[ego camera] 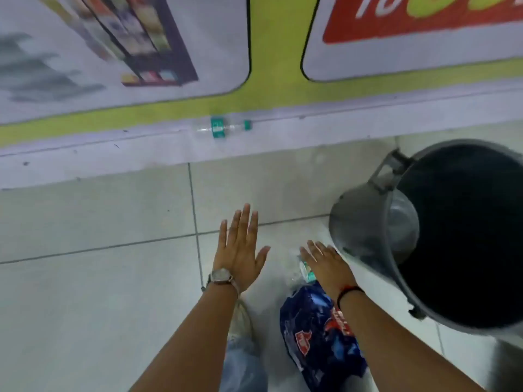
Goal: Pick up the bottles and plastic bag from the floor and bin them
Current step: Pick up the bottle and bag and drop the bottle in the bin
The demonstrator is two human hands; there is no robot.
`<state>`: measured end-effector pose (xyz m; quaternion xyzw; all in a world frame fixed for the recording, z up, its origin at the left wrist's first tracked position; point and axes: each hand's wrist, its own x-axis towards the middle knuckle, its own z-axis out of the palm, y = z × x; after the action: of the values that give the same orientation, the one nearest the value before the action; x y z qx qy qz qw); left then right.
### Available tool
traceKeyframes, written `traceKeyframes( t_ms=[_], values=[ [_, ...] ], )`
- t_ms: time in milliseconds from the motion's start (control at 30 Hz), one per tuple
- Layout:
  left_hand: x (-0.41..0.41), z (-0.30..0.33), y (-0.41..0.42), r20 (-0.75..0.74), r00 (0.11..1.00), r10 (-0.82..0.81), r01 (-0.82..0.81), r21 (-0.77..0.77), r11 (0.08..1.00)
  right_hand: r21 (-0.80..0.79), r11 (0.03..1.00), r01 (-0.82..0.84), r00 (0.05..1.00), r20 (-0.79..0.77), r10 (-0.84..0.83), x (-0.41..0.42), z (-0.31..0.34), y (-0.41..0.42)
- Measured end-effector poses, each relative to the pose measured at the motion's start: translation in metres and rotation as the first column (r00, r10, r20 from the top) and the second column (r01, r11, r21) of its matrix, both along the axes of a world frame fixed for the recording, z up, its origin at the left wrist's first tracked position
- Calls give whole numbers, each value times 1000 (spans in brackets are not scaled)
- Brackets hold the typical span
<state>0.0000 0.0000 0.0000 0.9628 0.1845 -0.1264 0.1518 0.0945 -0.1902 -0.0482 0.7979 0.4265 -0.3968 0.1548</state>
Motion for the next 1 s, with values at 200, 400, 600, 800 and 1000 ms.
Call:
traceKeyframes(
  t_ms=[200, 400, 600, 800, 1000],
  values=[
    [-13, -61, -49, -113, 993, -31, 14, -144, 989, -49, 999, -16, 1000, 8, 16, 1, -52, -20],
    [-58, -82, -112, -318, 931, 179, -265, -252, 931, -16, 996, 85, 996, 2, -85, 3, -70, -29],
    [-67, -97, -175, -660, 660, 357, -663, -289, 691, 93, 972, 217, 973, 57, -223, -1, -71, -32],
    [-41, -98, -171, -625, 598, 502, -793, -367, 486, 284, 903, 322, 936, 47, -348, -1, -54, -4],
    [-50, -47, -124, -514, 633, 578, -769, -331, 547, 478, 762, 437, 889, -100, -447, -9, 15, 43]
  ],
)
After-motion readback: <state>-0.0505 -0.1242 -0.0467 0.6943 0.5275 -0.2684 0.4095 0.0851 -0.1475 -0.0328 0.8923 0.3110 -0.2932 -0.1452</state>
